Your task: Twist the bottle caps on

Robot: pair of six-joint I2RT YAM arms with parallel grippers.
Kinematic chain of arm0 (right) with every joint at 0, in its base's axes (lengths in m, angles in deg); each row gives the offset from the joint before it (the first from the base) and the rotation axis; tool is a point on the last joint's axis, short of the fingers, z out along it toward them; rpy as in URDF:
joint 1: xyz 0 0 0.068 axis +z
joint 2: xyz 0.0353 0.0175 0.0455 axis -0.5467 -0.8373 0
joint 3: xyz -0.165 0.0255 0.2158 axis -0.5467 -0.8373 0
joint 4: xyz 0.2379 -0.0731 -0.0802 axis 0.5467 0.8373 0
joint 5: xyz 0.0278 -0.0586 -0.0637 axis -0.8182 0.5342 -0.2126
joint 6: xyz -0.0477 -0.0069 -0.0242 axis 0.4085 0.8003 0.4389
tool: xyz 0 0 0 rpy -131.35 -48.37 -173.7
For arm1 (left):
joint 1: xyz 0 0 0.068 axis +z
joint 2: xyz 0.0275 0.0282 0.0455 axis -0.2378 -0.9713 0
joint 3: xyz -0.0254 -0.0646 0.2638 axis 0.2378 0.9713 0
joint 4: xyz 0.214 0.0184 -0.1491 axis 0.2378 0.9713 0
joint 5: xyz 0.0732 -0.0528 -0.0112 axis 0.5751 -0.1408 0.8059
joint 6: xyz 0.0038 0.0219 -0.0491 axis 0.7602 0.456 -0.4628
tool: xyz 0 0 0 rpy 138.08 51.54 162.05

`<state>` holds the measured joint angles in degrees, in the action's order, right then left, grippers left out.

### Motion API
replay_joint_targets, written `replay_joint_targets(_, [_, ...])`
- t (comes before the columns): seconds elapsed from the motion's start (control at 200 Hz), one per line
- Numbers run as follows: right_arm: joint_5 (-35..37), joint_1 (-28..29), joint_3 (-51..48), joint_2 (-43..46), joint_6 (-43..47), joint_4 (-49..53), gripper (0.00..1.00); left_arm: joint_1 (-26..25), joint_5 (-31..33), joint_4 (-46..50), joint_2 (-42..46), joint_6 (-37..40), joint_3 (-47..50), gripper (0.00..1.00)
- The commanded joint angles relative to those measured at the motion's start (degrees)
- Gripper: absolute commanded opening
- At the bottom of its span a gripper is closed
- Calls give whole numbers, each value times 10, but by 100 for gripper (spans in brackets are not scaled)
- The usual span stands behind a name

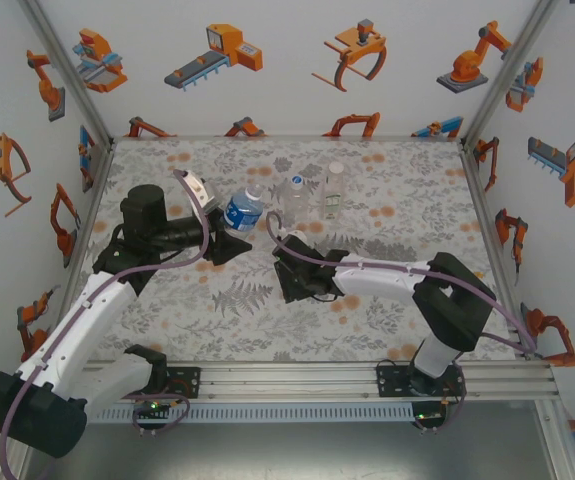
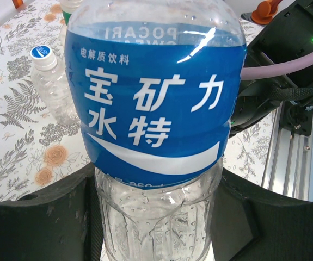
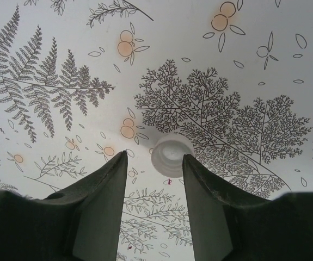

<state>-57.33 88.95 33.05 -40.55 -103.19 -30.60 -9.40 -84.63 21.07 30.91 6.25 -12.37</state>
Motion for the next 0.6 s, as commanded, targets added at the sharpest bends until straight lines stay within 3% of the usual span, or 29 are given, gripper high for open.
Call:
replay_joint_targets(0.0, [1,2,20,7,-5,20,45,4,-4,-4,8,5,-8,9])
replay_joint_targets(0.596, [13,2,30,9,-7,44,50,4,-4,-3,6,4,-9,9])
